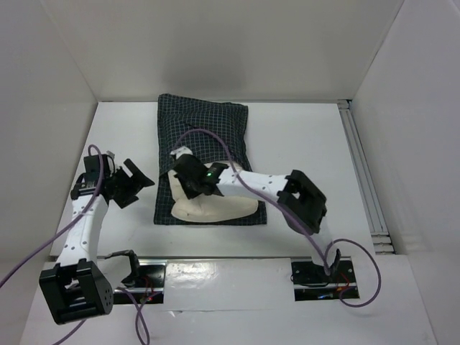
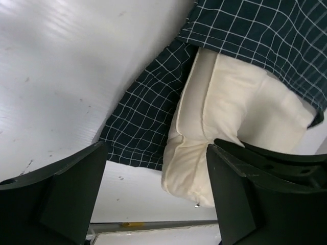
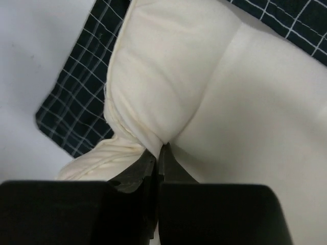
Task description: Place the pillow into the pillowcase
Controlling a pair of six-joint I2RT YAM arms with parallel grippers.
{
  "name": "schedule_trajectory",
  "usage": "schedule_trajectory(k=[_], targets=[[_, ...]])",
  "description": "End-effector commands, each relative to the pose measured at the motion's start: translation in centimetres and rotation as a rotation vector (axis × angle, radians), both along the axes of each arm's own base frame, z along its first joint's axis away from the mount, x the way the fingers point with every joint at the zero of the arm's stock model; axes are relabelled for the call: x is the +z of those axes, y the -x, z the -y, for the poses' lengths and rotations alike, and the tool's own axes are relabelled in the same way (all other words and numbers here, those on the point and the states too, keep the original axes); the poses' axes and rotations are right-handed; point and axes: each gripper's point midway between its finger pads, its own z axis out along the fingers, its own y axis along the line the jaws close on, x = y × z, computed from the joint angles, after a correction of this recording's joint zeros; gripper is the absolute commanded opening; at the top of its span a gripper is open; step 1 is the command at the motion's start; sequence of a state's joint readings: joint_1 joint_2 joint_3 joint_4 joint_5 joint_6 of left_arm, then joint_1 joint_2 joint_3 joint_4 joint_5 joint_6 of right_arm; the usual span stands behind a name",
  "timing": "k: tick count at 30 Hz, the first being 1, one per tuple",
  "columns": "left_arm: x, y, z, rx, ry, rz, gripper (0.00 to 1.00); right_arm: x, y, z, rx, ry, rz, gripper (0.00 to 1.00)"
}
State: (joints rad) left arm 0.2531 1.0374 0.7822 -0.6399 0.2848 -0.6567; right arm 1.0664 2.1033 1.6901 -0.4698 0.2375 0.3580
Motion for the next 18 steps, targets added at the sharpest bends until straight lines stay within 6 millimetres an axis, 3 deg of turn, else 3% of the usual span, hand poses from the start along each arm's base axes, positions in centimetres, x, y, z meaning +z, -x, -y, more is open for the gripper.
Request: schedule_trajectory(k=[1, 3, 5, 7, 8, 14, 18], targets=[[1.6, -0.6, 2.8, -0.159, 0.017, 0.135, 0.91, 5.2, -0.9, 4.7, -0.001, -0.126, 0.005, 0.0], [1.2, -0.3, 4.3, -0.227, 0.03, 0.157, 0.91, 6.6, 0.2, 5.8, 0.097, -0.199, -0.047, 0.0], [1.6, -0.6, 6.5, -0.318, 0.051, 0.207, 0.91, 10.6, -0.8, 7.8, 0.112, -0.275, -0.01, 0.0], [1.3, -0.5, 7.6, -0.357, 0.037, 0.202, 0.91, 11.5, -0.4, 9.0, 0.136, -0.304, -0.031, 0.0], [1.3, -0.4, 8.6, -0.395, 0.016, 0.212, 0.91, 13.0, -0.8, 9.8, 0.129, -0.335, -0.013, 0.0], [1.6, -0.2, 12.3, -0.467, -0.042, 0.251, 0.94, 13.5, -1.0, 11.4, 0.123, -0.308, -0.017, 0.0], [-0.3, -0.7, 13.1, -0.48, -0.086, 0.246, 0.96, 13.8, -1.2, 11.6, 0.121, -0.313, -0.02, 0.0]])
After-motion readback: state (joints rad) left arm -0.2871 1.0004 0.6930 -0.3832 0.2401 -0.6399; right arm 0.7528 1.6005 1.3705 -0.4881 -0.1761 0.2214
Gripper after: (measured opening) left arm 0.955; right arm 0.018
